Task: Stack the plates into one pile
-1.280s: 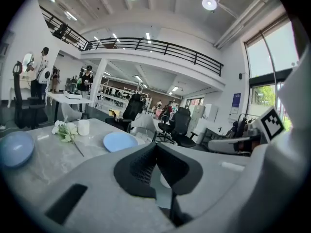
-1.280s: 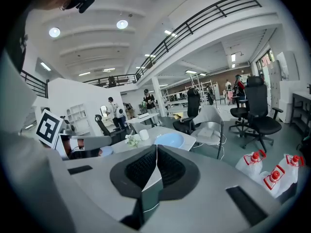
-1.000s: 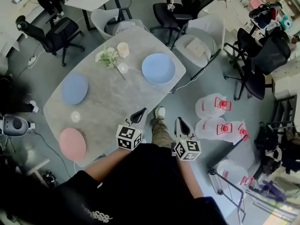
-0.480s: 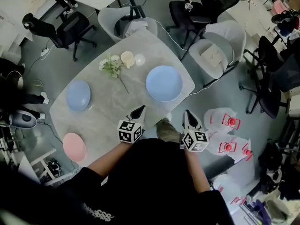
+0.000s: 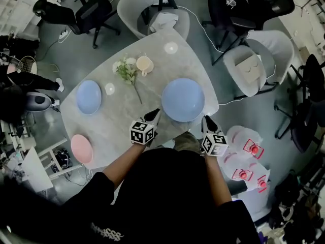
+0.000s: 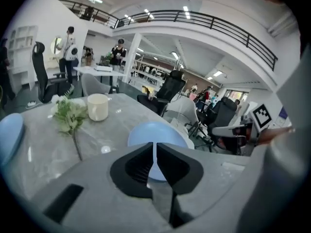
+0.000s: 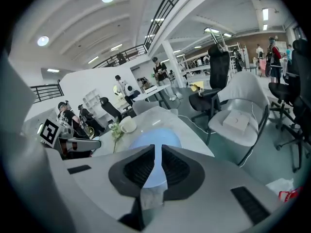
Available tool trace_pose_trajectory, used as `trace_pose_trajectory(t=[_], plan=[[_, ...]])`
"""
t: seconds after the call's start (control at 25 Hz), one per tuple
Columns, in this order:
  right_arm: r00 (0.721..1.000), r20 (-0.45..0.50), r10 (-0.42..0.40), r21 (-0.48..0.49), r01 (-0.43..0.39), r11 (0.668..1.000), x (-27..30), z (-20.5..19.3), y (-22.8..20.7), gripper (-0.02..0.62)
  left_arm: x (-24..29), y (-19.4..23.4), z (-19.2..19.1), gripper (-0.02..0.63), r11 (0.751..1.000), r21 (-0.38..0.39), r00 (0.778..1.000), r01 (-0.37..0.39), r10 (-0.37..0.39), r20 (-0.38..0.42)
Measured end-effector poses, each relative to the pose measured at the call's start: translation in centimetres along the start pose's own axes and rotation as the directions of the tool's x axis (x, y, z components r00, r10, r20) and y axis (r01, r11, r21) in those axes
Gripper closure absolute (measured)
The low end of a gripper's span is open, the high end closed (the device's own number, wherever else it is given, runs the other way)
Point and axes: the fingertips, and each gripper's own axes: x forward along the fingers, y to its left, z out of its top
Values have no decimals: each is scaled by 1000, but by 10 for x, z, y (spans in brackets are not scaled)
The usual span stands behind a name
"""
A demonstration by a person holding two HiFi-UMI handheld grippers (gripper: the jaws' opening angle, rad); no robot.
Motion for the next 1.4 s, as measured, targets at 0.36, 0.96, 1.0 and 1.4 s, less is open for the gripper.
trace_pose_trajectory(t=[0.36, 0.96, 1.0, 1.4], plan=[[979, -195, 52, 30, -47, 998, 81, -14, -60, 534, 68, 29, -40, 450, 983, -167, 981, -80, 48, -188], [936, -347, 62, 10, -62, 998, 136, -39, -71, 512, 106, 58, -82, 461, 889, -405, 958, -215, 110, -266], [934, -353, 59, 14, -57, 998, 137, -41, -72, 521, 107, 58, -83, 489, 889, -400, 955, -224, 118, -272], [926, -372, 64, 26, -59, 998, 136, -38, -72, 546, 105, 54, -85, 549, 881, -413, 955, -229, 121, -271]])
